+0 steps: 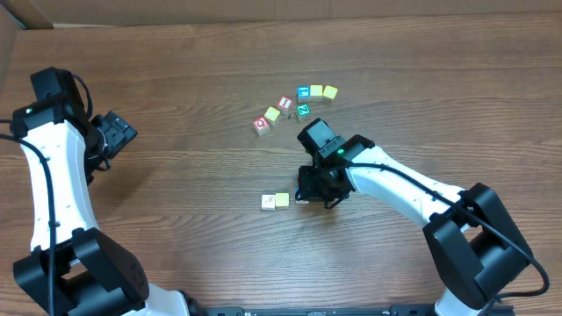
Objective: Flip 4 blocks
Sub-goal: 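Lower the P block beside the K block with the right gripper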
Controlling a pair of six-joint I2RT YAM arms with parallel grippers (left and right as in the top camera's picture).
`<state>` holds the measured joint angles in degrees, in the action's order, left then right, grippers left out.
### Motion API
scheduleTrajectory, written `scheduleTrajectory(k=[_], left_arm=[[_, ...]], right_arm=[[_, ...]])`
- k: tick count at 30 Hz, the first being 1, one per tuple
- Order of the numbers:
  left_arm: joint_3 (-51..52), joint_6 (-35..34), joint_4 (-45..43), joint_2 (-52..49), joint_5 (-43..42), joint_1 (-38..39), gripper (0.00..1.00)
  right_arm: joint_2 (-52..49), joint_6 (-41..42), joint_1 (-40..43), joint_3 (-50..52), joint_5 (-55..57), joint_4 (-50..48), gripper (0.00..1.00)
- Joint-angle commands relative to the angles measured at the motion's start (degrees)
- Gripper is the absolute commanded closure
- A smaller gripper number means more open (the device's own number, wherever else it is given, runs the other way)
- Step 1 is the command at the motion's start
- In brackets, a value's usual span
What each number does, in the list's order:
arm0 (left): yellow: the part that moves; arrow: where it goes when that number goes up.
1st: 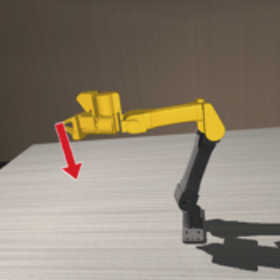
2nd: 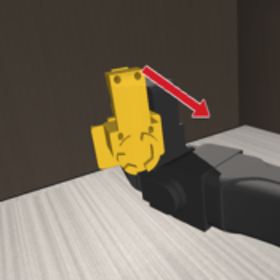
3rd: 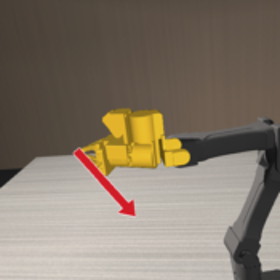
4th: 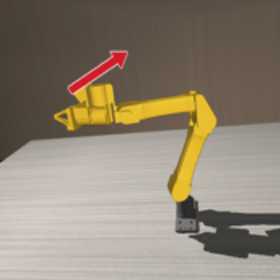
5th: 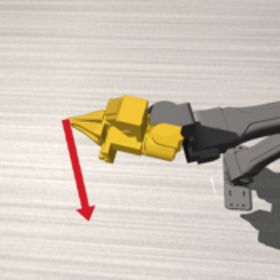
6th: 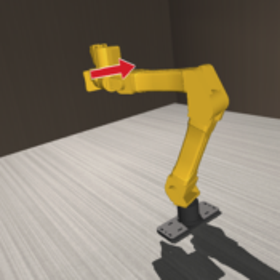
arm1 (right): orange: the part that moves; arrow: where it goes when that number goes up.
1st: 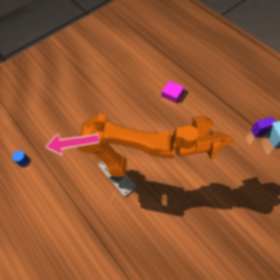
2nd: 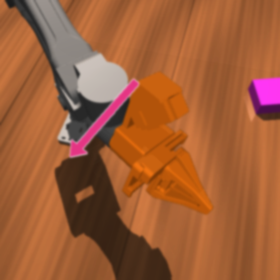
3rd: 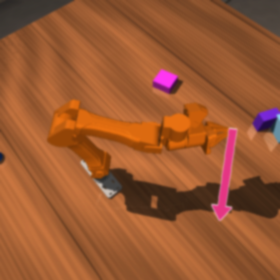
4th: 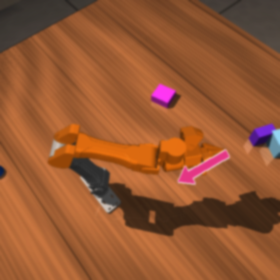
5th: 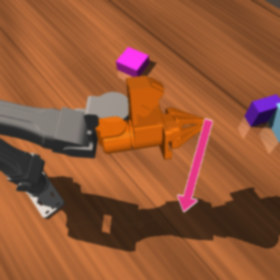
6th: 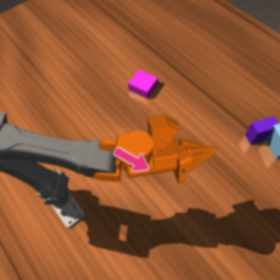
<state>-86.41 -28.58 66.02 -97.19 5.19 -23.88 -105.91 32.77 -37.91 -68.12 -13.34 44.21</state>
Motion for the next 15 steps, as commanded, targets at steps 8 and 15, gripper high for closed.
scheduleTrajectory(k=[8,15], left_arm=[[-0.5,-0.4,-0.1,0.3,0.1,0.0,0.01],[-0.5,-0.4,-0.1,0.3,0.1,0.0,0.00]], right_arm=[[1.9,-0.1,0.0,0.0,7.8,-0.3,0.91],[1.9,0.0,0.0,0.0,4.1,-1.5,0.91]])
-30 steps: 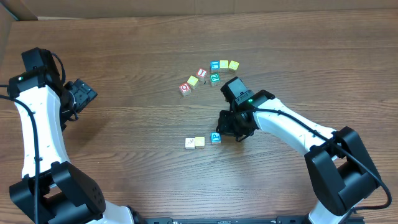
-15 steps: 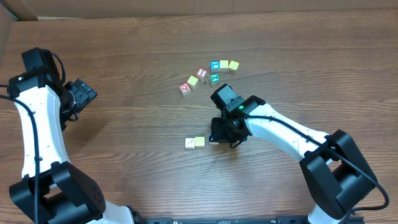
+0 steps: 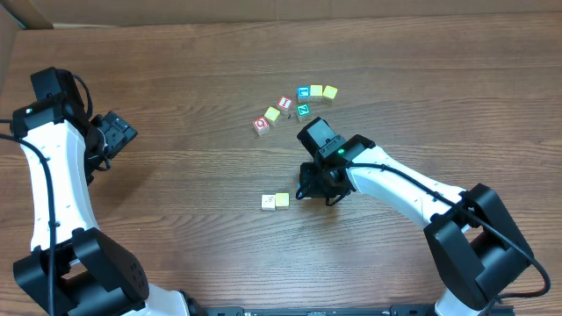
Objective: Flip 4 blocks
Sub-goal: 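Lower the P block beside the K block with the right gripper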
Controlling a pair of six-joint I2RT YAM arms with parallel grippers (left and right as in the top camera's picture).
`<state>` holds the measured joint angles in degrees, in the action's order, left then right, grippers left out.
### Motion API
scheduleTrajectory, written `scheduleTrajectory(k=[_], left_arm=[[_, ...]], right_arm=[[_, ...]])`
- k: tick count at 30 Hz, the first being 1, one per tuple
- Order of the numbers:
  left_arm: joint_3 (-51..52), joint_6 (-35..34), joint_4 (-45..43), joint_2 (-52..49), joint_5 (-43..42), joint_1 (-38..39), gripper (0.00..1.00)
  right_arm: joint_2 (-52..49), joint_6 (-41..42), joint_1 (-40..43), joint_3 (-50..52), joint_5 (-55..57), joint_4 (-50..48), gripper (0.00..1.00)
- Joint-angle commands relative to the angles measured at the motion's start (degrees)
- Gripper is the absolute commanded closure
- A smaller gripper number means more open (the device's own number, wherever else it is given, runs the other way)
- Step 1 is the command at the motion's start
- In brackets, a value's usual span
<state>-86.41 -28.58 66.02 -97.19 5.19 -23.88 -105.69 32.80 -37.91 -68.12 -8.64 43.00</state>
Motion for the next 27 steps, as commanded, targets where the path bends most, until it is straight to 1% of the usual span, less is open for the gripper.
scheduleTrajectory(k=[1,9,19,22,27], left_arm=[[-0.5,-0.4,-0.1,0.3,0.1,-0.1,0.00],[-0.5,-0.4,-0.1,0.3,0.1,0.0,0.00],[-0.5,-0.4,-0.1,0.3,0.1,0.0,0.00],[-0.5,-0.4,-0.1,0.3,0.1,0.0,0.00],[-0.5,-0.4,-0.1,0.3,0.1,0.0,0.00]], right_arm=[[1.6,0.0,0.0,0.0,-1.2,-0.3,0.91],[1.6,0.0,0.0,0.0,-5.2,-0.1,0.91],[1.7,-1.5,0.5,-0.6,-5.0,0.4,0.90],[1.7,-3.1,1.1,-2.5,-4.9,0.9,0.87],[1.7,-4.3,1.4,-6.3,-3.5,1.4,0.87]])
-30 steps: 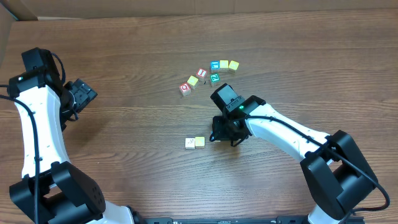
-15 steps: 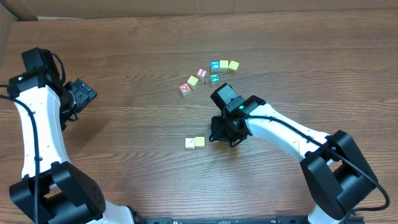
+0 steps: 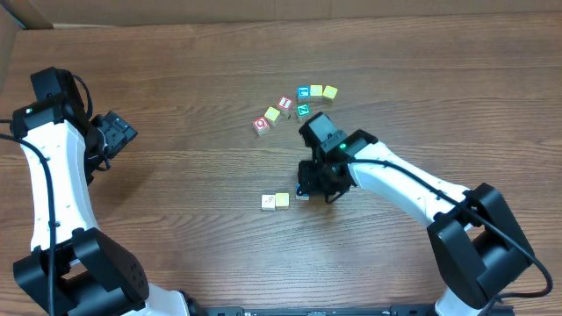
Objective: Flip 4 blocks
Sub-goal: 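Lower the P block beside the K block with the right gripper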
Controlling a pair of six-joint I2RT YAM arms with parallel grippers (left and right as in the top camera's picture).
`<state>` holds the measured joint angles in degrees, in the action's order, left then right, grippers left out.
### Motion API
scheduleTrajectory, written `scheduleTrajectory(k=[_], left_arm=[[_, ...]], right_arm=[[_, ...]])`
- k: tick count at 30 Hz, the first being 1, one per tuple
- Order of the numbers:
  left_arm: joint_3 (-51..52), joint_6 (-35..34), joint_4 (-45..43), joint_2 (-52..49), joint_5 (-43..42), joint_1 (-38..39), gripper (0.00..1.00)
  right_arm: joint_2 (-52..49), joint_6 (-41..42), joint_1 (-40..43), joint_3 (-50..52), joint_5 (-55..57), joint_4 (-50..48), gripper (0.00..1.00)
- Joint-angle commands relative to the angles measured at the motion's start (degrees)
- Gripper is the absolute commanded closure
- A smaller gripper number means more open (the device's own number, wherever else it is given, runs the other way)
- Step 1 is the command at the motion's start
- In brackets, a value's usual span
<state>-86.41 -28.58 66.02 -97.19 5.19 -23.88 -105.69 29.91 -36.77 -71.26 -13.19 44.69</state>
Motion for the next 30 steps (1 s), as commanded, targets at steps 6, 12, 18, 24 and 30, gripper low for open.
scheduleTrajectory(k=[6,12,18,24,30], left_arm=[[-0.5,-0.4,-0.1,0.3,0.1,0.0,0.00],[-0.5,-0.4,-0.1,0.3,0.1,-0.1,0.01],[-0.5,-0.4,-0.1,0.3,0.1,0.0,0.00],[-0.5,-0.4,-0.1,0.3,0.1,0.0,0.01],[-0.5,-0.4,-0.1,0.3,0.1,0.0,0.00]], right_arm=[[1.6,-1.2,0.2,-3.3,11.5,-2.1,0.96],[1.2,0.2,-0.2,-1.4,11.6,-3.9,0.96],[0.0,0.5,-0.5,0.7,11.5,-6.5,0.96],[-0.2,0.5,-0.5,1.2,9.3,-6.9,0.96],[-0.2,0.5,-1.0,2.6,7.1,-7.4,0.96]])
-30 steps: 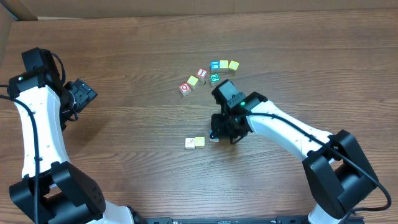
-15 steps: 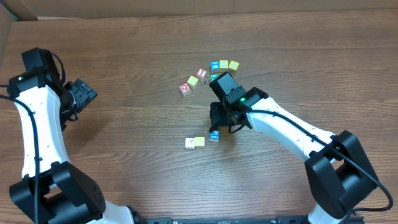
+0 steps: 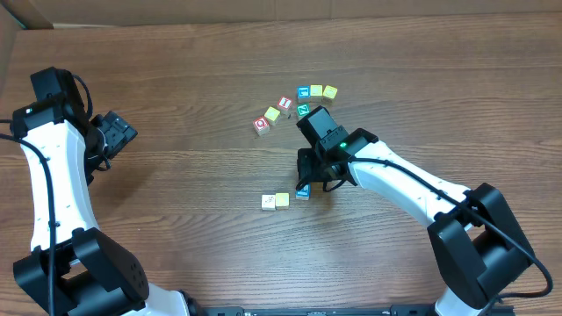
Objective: Flip 4 blocks
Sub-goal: 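Lower the P block beside the K block with the right gripper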
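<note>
A blue-topped block lies on the table just at the tips of my right gripper, whose fingers look parted and off it. Left of it sit a yellow block and a pale block, side by side. Farther back is a loose cluster: a red block, a yellow block, another red block, a green block, a blue block and two yellow ones. My left gripper hangs far off at the left with nothing in it.
The brown wooden table carries only the blocks. My right arm stretches across the right half. A cardboard edge shows at the far left corner.
My right gripper has moved back toward the cluster. The block under its tips, then showing a pale face and half hidden, now lies uncovered with a blue face up. The left arm is unmoved.
Through all the earlier moments my right gripper stood low over a small block just right of the yellow and pale pair, shifting slightly. Now it has drawn back and that block shows a blue top. The cluster and left arm stayed as they were.
</note>
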Controlling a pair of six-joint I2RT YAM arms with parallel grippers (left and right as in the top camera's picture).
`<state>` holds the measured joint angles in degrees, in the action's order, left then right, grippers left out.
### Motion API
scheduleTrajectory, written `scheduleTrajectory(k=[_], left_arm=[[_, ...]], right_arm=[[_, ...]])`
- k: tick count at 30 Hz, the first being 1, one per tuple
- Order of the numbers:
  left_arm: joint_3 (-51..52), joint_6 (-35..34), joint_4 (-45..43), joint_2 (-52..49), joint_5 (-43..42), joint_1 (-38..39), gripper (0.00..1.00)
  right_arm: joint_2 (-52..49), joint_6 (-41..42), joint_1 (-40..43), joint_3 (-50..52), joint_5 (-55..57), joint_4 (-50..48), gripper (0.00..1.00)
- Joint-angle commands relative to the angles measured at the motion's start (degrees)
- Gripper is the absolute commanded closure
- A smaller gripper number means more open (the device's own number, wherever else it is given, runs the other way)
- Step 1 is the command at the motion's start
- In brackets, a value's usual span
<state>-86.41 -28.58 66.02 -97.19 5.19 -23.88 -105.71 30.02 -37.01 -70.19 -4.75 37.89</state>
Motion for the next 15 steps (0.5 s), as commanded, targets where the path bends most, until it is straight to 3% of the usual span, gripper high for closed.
scheduleTrajectory(k=[1,15], left_arm=[[-0.5,-0.4,-0.1,0.3,0.1,0.0,0.00],[-0.5,-0.4,-0.1,0.3,0.1,0.0,0.01]], right_arm=[[-0.2,0.4,-0.9,1.9,-1.3,-0.8,0.96],[-0.6,0.4,-1.4,3.4,-5.7,-1.6,0.96]])
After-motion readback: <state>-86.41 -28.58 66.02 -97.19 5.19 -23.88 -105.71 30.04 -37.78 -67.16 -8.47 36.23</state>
